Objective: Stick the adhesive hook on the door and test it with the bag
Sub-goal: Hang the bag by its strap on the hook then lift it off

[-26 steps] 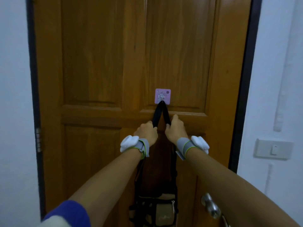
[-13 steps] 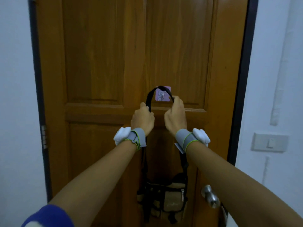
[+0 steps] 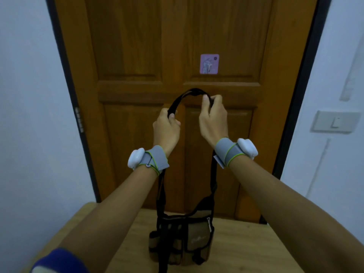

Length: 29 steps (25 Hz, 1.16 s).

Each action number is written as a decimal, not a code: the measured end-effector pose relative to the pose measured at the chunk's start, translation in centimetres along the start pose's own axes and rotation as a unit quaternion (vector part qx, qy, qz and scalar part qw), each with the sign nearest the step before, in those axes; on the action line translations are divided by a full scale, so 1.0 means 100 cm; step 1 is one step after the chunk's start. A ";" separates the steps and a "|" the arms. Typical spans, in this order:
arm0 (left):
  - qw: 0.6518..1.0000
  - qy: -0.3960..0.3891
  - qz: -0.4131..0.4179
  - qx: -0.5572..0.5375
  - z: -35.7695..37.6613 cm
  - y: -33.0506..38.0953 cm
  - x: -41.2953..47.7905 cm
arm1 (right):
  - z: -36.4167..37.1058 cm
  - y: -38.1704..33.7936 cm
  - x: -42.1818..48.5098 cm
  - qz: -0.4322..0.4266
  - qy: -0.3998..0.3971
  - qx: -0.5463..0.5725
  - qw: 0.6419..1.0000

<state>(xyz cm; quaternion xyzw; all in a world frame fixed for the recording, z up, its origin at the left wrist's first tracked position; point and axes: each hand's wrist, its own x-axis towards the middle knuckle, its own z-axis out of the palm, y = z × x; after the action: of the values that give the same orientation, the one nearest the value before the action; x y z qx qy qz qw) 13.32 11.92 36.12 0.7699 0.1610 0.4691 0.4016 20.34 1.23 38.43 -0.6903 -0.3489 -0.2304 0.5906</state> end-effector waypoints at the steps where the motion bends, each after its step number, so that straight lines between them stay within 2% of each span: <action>1: 1.000 -0.005 -0.017 0.006 -0.001 -0.008 -0.005 | 0.004 0.005 -0.007 0.009 -0.006 -0.004 1.000; 4: 0.999 -0.018 -0.050 0.007 -0.005 -0.030 -0.011 | 0.021 0.018 -0.022 0.027 -0.010 0.001 1.000; 9: 0.998 -0.028 -0.047 0.038 -0.004 -0.051 -0.010 | 0.038 0.032 -0.022 0.024 -0.010 0.031 0.999; 13: 0.988 -0.012 -0.032 0.150 0.000 -0.060 -0.014 | 0.041 0.042 -0.028 0.035 -0.050 0.049 0.997; 15: 0.994 -0.058 -0.050 0.083 0.006 -0.072 -0.020 | 0.044 0.055 -0.041 0.053 -0.063 0.058 0.995; 18: 0.992 -0.088 -0.092 0.012 0.010 -0.093 -0.040 | 0.047 0.077 -0.073 0.087 -0.121 0.036 0.988; 25: 0.964 -0.210 -0.137 0.086 0.016 -0.159 -0.105 | 0.046 0.132 -0.162 0.189 -0.254 -0.066 0.946; 27: 0.942 -0.298 -0.127 0.091 0.009 -0.180 -0.131 | 0.043 0.147 -0.197 0.203 -0.272 -0.105 0.935; 29: 0.896 -0.412 -0.126 0.104 0.001 -0.198 -0.160 | 0.037 0.159 -0.232 0.222 -0.333 -0.136 0.906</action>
<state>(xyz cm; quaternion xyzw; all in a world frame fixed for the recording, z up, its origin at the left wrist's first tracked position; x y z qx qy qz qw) 7.80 14.28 11.39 0.9051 0.1246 0.0360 0.4049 16.88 -0.97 10.40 -0.8599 -0.3280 0.1050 0.3767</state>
